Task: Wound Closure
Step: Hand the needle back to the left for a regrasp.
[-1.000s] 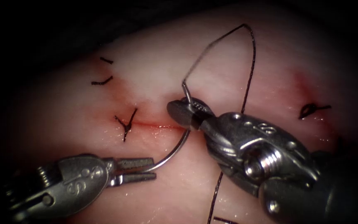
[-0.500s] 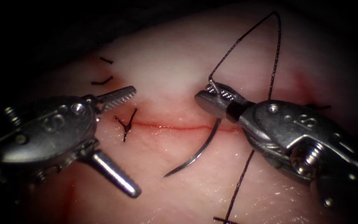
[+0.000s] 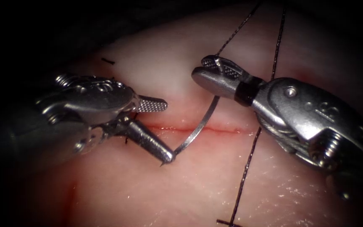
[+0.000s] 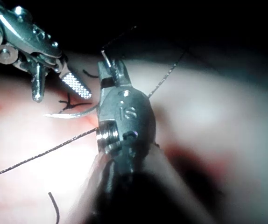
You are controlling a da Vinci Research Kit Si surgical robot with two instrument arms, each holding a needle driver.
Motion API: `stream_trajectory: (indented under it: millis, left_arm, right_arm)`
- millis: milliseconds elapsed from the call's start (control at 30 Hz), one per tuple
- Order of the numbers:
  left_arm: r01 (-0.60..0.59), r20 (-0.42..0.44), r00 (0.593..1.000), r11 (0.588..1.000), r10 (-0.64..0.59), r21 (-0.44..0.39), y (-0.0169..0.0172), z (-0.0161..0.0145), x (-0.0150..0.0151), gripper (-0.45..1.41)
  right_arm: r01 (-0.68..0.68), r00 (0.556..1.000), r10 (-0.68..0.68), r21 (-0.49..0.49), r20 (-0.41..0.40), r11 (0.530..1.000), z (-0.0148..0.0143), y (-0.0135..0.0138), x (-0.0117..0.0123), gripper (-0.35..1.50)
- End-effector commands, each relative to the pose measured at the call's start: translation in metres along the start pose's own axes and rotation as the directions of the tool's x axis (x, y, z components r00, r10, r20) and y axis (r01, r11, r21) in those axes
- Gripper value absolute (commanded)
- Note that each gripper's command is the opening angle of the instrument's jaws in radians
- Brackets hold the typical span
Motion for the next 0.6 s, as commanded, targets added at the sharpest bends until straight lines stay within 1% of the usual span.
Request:
stream_trajectory:
  millis: [33, 133, 233, 367, 467, 500, 533, 567, 600]
  left_arm:
    - [0.025, -0.003, 1.000, 1.000, -0.025, -0.014, -0.0004, 0.0002, 0.0013, 1.01]
    - [0.062, 0.000, 0.998, 0.998, -0.062, -0.031, -0.0003, 0.0004, 0.0015, 0.96]
    - [0.100, 0.011, 0.995, 0.993, -0.100, -0.064, -0.0003, 0.0007, 0.0017, 0.84]
    - [0.132, 0.021, 0.991, 0.988, -0.131, -0.086, -0.0003, 0.0010, 0.0017, 0.78]
    - [0.143, 0.027, 0.990, 0.986, -0.141, -0.090, -0.0003, 0.0012, 0.0017, 0.78]
    - [0.152, 0.035, 0.988, 0.984, -0.149, -0.090, -0.0003, 0.0012, 0.0016, 0.74]
    - [0.155, 0.040, 0.988, 0.984, -0.152, -0.092, -0.0003, 0.0013, 0.0015, 0.69]
    - [0.156, 0.049, 0.987, 0.983, -0.152, -0.093, -0.0003, 0.0013, 0.0013, 0.54]
    - [0.165, 0.057, 0.985, 0.982, -0.161, -0.093, -0.0003, 0.0012, 0.0012, 0.32]
  right_arm:
    - [0.014, 1.000, -0.014, 0.010, -0.013, 1.000, 0.0015, -0.0002, 0.0006, -0.35]
    - [0.031, 0.999, -0.030, 0.028, -0.035, 0.999, 0.0018, -0.0005, 0.0005, -0.35]
    - [0.046, 0.996, -0.043, 0.044, -0.076, 0.998, 0.0020, -0.0012, 0.0007, -0.35]
    - [0.069, 0.993, -0.064, 0.055, -0.094, 0.996, 0.0021, -0.0020, 0.0008, -0.35]
    - [0.074, 0.992, -0.067, 0.056, -0.108, 0.996, 0.0020, -0.0022, 0.0009, -0.35]
    - [0.078, 0.991, -0.071, 0.056, -0.115, 0.995, 0.0020, -0.0023, 0.0010, -0.35]
    - [0.083, 0.990, -0.076, 0.058, -0.116, 0.995, 0.0020, -0.0023, 0.0011, -0.35]
    - [0.088, 0.990, -0.081, 0.059, -0.117, 0.994, 0.0019, -0.0024, 0.0012, -0.35]
    - [0.088, 0.990, -0.080, 0.061, -0.117, 0.994, 0.0019, -0.0024, 0.0013, -0.35]
